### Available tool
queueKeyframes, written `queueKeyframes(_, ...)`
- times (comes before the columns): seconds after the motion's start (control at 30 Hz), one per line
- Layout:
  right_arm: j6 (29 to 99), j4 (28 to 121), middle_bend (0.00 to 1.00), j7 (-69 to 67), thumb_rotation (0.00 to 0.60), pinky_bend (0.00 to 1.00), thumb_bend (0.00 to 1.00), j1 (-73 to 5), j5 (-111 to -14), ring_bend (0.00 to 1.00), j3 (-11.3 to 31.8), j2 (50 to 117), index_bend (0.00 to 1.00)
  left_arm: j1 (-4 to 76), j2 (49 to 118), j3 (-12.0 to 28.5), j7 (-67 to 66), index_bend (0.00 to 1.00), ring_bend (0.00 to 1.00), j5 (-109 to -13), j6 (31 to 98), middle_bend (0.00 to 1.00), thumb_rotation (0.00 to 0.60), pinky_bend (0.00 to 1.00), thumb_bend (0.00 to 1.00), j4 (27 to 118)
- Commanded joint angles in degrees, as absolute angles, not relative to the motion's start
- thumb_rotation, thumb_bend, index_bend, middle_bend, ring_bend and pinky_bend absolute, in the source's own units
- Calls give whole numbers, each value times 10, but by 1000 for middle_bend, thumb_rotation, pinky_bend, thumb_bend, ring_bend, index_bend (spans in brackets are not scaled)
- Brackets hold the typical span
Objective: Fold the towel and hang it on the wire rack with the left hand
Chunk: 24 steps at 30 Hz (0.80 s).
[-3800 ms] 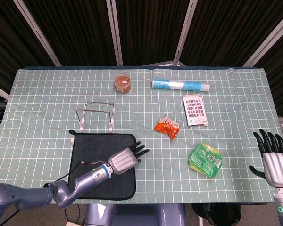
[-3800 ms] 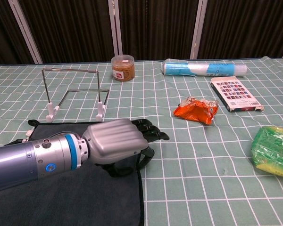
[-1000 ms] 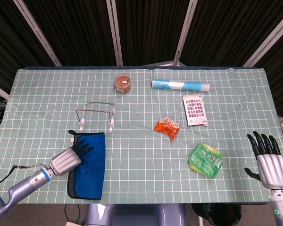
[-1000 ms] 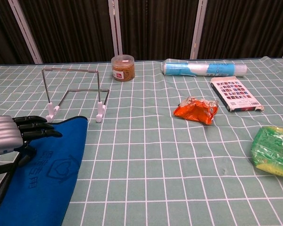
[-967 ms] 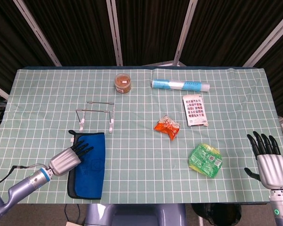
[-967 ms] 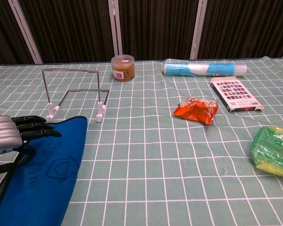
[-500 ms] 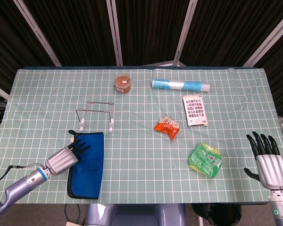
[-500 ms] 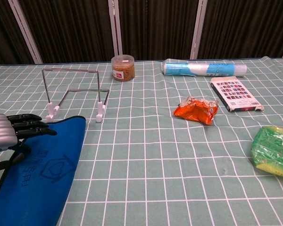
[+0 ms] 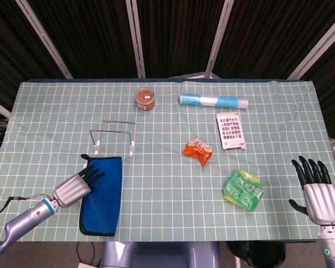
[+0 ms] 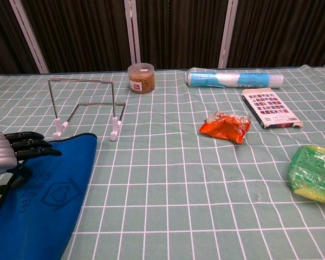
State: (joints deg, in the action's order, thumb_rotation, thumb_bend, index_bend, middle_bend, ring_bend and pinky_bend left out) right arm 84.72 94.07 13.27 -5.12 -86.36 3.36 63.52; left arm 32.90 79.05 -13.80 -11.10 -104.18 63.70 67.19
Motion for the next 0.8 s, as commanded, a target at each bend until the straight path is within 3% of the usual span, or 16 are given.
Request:
queueKeyframes(0.03,848,941,0,132,600,0,0,-51,-864,0,33,635,0,326,787,-137,-111,571,0,-1040,638,0,600,0,658,674)
queueKeyframes(0.1,848,942,0,132,600,0,0,-51,-865,0,33,635,0,325,783,-137,-110,497,0,-1039,638,0,600,0,658,676)
queueKeyframes(0.2,850,944,0,132,600,0,0,-50,-867,0,33,634,0,322,774,-138,-103,244,0,-1035,639,0,600,0,606,685)
queueKeyframes(0.27,851,945,0,132,600,0,0,-49,-868,0,32,634,0,320,768,-138,-101,75,0,-1034,641,0,600,0,446,690)
queueKeyframes(0.33,852,946,0,132,600,0,0,-49,-869,0,32,633,0,317,759,-136,-95,9,0,-1032,646,0,600,0,323,697)
queueKeyframes(0.43,854,949,0,131,600,0,0,-48,-872,0,31,631,0,312,748,-133,-86,0,0,-1030,661,0,600,0,256,707)
queueKeyframes(0.73,867,957,0,122,600,0,0,-44,-887,0,28,624,0,299,717,-96,-77,0,0,-1009,708,0,600,0,253,769)
queueKeyframes(0.8,870,958,0,119,600,0,0,-43,-891,0,28,622,0,300,715,-78,-89,0,5,-992,709,43,600,0,252,791)
